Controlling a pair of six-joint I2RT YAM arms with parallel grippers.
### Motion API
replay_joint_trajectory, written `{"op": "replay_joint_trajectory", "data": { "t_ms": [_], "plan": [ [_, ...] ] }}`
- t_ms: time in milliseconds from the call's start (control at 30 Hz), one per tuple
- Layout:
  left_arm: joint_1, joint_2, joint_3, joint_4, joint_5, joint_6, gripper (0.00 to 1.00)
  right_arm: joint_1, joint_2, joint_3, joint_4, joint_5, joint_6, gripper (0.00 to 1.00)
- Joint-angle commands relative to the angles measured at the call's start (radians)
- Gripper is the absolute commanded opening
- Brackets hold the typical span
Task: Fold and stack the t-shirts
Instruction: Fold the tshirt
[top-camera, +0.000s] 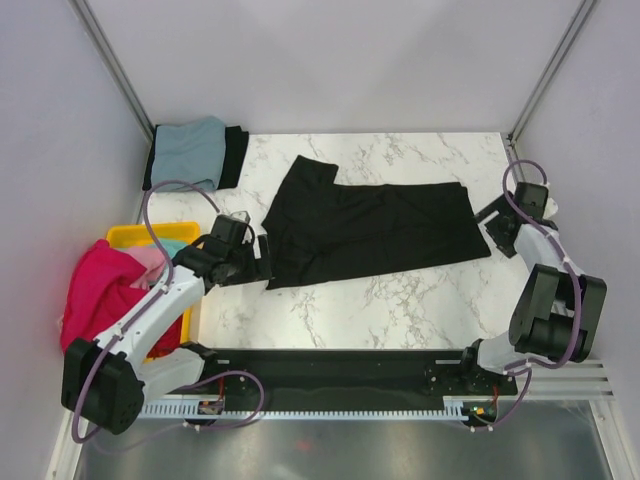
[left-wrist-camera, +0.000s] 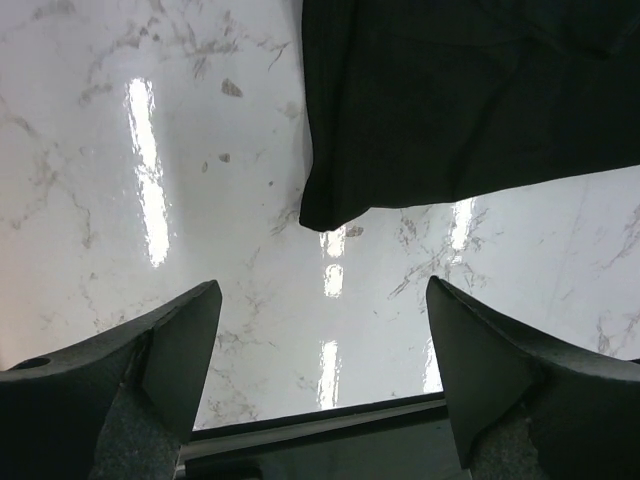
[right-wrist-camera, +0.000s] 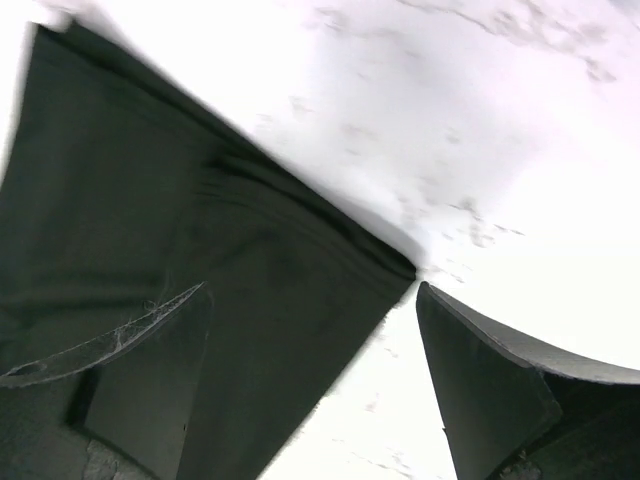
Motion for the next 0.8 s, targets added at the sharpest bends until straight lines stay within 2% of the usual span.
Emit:
{"op": "replay_joint_trajectory", "data": {
  "t_ms": [0, 167, 233, 467, 533, 567, 600, 633, 667, 733, 767],
  "plan": [
    [0.002, 0.0, -0.059, 0.105, 0.008, -0.145, 0.92, -0.028, -0.031, -0.081, 0.064, -0.042, -0.032, 0.91],
    [-0.002, 0.104, -0.101, 0.226, -0.022, -0.203, 0.89, -0.036, 0.035, -0.127, 0.097, -0.085, -0.025, 0.9],
    [-0.002, 0.165, -0.127, 0.261, -0.026, -0.226, 0.83, -0.042, 0.044, -0.135, 0.111, -0.087, -0.019, 0.89],
    [-0.003, 0.287, -0.207, 0.435, -0.027, -0.282, 0.78, -0.056, 0.099, -0.141, 0.151, -0.122, -0.005, 0.77],
    [-0.002, 0.31, -0.211, 0.479, -0.02, -0.279, 0.75, -0.056, 0.112, -0.144, 0.163, -0.124, -0.003, 0.66],
    [-0.008, 0.322, -0.208, 0.49, -0.026, -0.272, 0.71, -0.056, 0.122, -0.146, 0.162, -0.121, -0.002, 0.52],
    [-0.008, 0.325, -0.208, 0.498, -0.029, -0.272, 0.68, -0.056, 0.124, -0.15, 0.165, -0.118, 0.0, 0.46],
    [-0.008, 0.325, -0.207, 0.508, -0.032, -0.271, 0.64, -0.056, 0.13, -0.155, 0.173, -0.118, 0.0, 0.41],
    [-0.008, 0.335, -0.205, 0.516, -0.03, -0.262, 0.42, -0.057, 0.132, -0.158, 0.173, -0.113, -0.002, 0.26],
    [-0.009, 0.351, -0.178, 0.513, -0.02, -0.242, 0.18, -0.057, 0.133, -0.166, 0.176, -0.112, 0.0, 0.13],
    [-0.008, 0.367, -0.167, 0.509, -0.019, -0.224, 0.09, -0.056, 0.133, -0.169, 0.174, -0.115, -0.002, 0.01]
  ]
}}
